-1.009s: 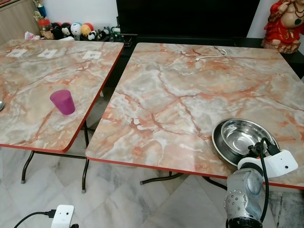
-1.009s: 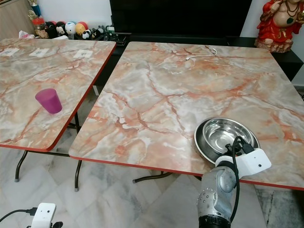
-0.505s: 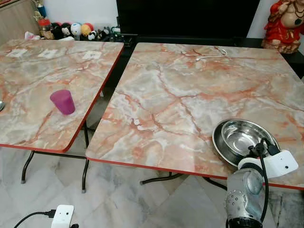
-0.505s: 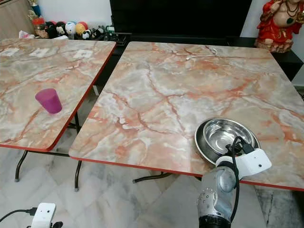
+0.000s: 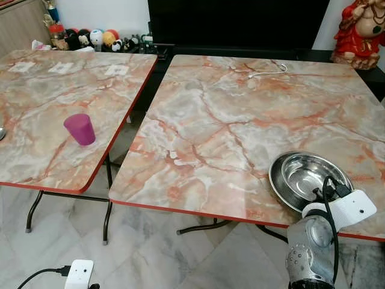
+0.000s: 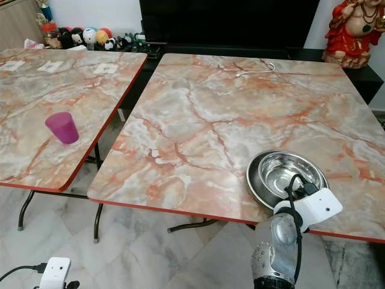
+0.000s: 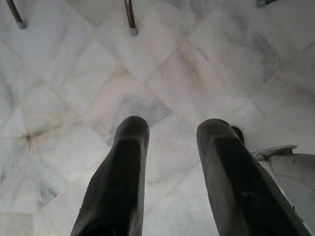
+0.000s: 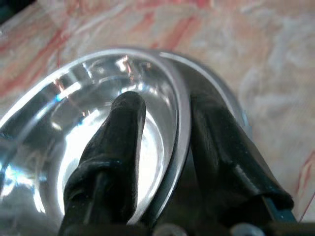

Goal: Setting the table

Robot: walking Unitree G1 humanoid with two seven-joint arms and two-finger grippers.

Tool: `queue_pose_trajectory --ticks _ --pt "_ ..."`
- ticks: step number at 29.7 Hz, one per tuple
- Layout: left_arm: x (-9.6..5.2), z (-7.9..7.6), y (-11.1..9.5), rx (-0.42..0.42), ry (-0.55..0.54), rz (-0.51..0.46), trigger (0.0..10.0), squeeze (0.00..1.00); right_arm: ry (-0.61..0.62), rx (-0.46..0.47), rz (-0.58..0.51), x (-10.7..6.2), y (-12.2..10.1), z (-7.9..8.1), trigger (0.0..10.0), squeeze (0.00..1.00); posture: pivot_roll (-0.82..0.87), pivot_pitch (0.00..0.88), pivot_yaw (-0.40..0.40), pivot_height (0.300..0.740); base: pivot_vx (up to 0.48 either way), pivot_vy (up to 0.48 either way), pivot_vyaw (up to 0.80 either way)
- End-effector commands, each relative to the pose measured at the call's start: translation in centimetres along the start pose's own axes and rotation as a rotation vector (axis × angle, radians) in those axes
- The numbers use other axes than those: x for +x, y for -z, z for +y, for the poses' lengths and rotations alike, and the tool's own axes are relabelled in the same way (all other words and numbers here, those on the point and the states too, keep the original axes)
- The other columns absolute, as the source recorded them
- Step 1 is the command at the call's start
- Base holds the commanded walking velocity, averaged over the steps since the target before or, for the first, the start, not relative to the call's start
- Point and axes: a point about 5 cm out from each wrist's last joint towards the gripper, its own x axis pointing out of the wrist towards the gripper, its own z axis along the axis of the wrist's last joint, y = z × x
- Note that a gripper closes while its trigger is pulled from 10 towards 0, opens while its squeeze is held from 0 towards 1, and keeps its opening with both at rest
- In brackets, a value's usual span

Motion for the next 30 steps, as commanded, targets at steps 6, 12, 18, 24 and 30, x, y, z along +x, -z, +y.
queue_pose_trajectory --ticks 6,12,18,24,30 --pt "-0.1 0.2 0.3 -0.004 -0.011 0.007 10.0 0.00 -0.012 0.053 -0.029 -0.6 -0.3 0.2 10.0 0.00 0.05 0.024 -0.005 0.740 0.000 0.000 0.00" --pt "-0.1 0.2 0.2 -0.006 -0.011 0.007 10.0 0.00 0.017 0.051 -0.039 -0.8 -0.6 -0.1 10.0 0.00 0.06 0.023 -0.006 0.740 0.000 0.000 0.00" --pt "-0.1 0.2 0.2 -0.006 -0.010 0.006 10.0 0.00 0.041 0.060 -0.013 -1.2 -0.1 -0.5 10.0 0.00 0.05 0.022 -0.006 0.740 0.000 0.000 0.00" --pt "-0.1 0.1 0.2 -0.006 -0.011 0.007 10.0 0.00 -0.001 0.025 -0.046 -1.4 -0.4 -0.3 10.0 0.00 0.05 0.023 -0.010 0.740 0.000 0.000 0.00" --pt "-0.1 0.1 0.3 -0.006 -0.012 0.008 10.0 0.00 -0.173 -0.157 -0.213 -2.3 -1.9 1.4 10.0 0.00 0.05 0.023 -0.010 0.740 0.000 0.000 0.00"
